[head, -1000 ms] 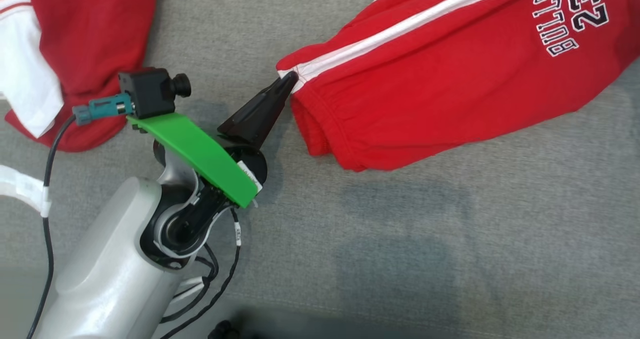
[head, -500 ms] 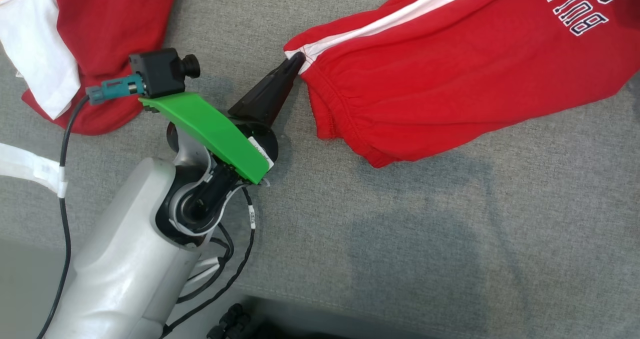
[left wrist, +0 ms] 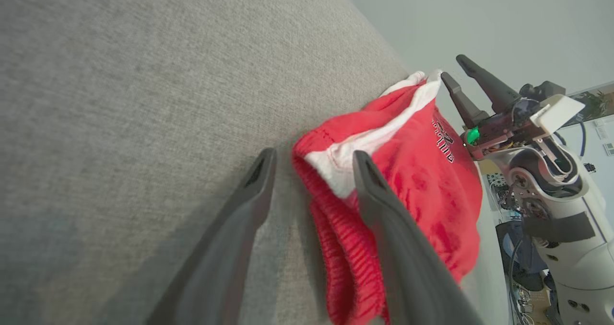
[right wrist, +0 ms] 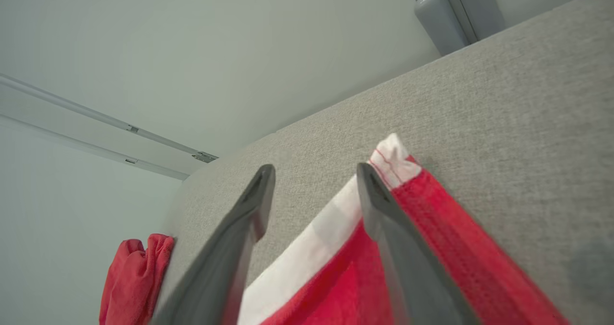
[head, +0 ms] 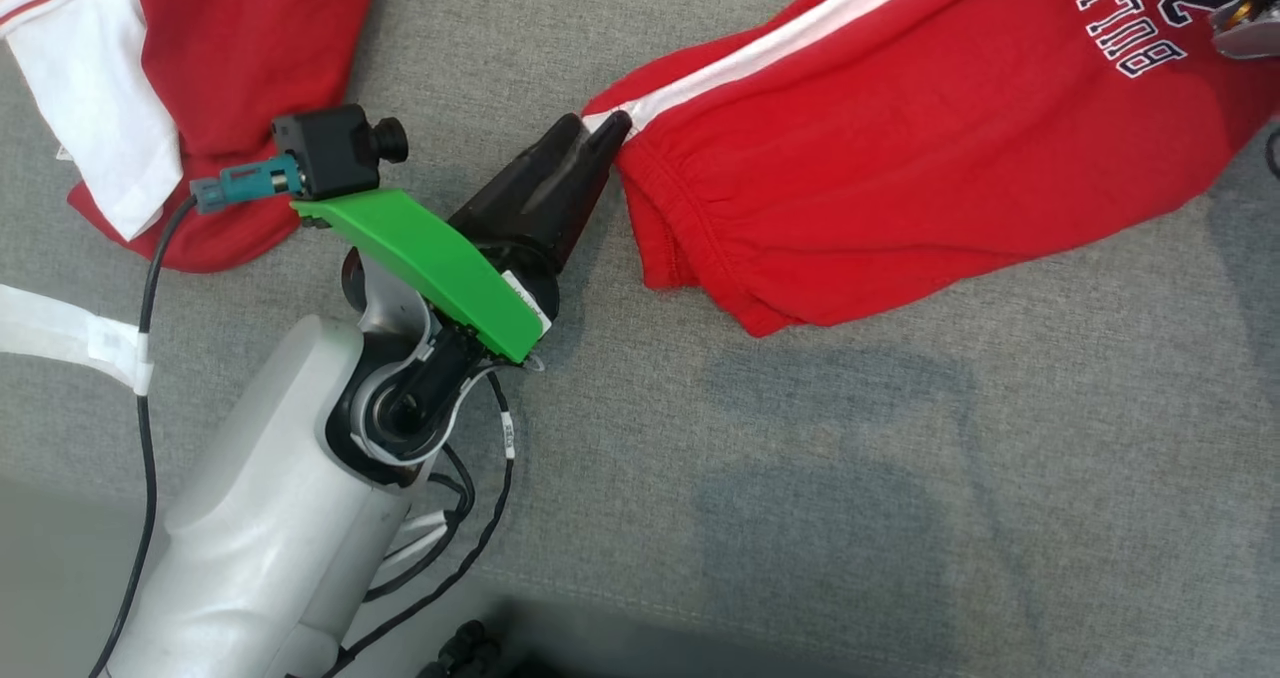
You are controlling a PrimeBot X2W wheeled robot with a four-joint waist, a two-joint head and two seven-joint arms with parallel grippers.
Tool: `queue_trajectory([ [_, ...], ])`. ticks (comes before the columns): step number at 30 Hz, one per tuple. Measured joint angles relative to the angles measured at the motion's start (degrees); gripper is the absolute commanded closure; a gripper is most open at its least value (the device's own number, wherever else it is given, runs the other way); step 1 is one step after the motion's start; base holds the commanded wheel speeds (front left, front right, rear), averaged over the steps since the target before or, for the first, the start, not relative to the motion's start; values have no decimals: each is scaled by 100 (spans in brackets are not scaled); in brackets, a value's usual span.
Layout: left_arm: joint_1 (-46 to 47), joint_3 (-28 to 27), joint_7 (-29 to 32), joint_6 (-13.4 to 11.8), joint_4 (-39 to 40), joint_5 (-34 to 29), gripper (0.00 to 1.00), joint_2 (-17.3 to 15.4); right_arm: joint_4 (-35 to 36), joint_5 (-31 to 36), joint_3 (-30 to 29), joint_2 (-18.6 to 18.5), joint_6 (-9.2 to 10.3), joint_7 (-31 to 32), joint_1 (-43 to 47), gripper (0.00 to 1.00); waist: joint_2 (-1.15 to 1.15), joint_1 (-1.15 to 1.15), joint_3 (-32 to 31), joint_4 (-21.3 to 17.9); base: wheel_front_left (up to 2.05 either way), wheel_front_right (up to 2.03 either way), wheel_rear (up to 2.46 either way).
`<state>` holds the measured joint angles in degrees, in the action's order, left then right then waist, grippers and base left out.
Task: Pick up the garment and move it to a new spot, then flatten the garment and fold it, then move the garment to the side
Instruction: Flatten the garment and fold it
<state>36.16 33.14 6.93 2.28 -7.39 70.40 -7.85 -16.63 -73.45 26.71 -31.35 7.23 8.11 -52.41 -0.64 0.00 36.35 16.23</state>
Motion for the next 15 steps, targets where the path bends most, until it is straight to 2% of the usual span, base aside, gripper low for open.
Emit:
queue_trajectory([
  [4, 0, -1, -56, 0, -90, -24, 0, -12, -162, 64, 149, 49, -4, 1, 2, 0, 0, 0, -101, -52, 0, 0, 0],
  [8, -2, 13, -229, 0, -100, -414, 0, -194, -240, 102, 213, 4, -221, 0, 44, 0, 0, 0, -303, -141, 0, 0, 0],
  [9, -16, -24, -411, 0, -74, -591, 0, -343, -240, 127, 242, -77, -312, -1, 112, 0, 0, 0, -407, -183, 0, 0, 0],
  [11, -34, -29, -643, -7, -29, -1035, 0, -580, -294, 172, 300, -209, -368, 0, 243, 0, 0, 0, -523, -228, 0, 0, 0],
  [15, -205, -104, -1176, -216, -10, -1887, 0, -1000, -559, 296, 399, -546, -385, 91, 703, 0, 0, 0, -787, -297, 0, 0, 0],
])
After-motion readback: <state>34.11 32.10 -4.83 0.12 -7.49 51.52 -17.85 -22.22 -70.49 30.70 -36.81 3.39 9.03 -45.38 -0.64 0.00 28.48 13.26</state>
